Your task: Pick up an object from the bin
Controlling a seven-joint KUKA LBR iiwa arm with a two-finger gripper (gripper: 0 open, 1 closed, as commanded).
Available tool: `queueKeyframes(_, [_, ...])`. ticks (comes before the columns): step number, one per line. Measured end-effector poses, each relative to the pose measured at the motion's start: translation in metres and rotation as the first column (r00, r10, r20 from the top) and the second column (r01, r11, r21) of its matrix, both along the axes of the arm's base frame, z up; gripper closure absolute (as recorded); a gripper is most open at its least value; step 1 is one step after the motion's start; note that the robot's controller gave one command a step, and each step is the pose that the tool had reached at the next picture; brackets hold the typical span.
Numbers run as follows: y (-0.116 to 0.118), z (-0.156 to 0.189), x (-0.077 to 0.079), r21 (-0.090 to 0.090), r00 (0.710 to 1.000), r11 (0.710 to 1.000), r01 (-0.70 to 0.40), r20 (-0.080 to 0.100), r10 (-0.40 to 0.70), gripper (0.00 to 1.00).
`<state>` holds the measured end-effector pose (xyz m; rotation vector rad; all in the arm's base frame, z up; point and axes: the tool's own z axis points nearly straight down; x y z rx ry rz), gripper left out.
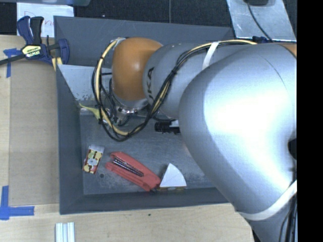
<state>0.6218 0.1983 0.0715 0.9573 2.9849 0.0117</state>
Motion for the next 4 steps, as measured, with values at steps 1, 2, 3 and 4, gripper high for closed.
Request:
queueKeyframes(1, [0.000,0.000,0.000,0.000,1.000,1.000,0.000,0.000,0.000,1.00])
queueKeyframes(2, [0.000,0.005,-0.001,0.000,1.000,1.000,0.000,-0.001,0.000,1.00])
queueKeyframes(3, [-0.001,0.024,-0.001,0.000,1.000,1.000,0.001,-0.002,-0.001,1.00])
queueKeyframes(4, [-0.002,0.046,0.000,0.000,1.000,1.000,0.001,0.000,-0.001,1.00])
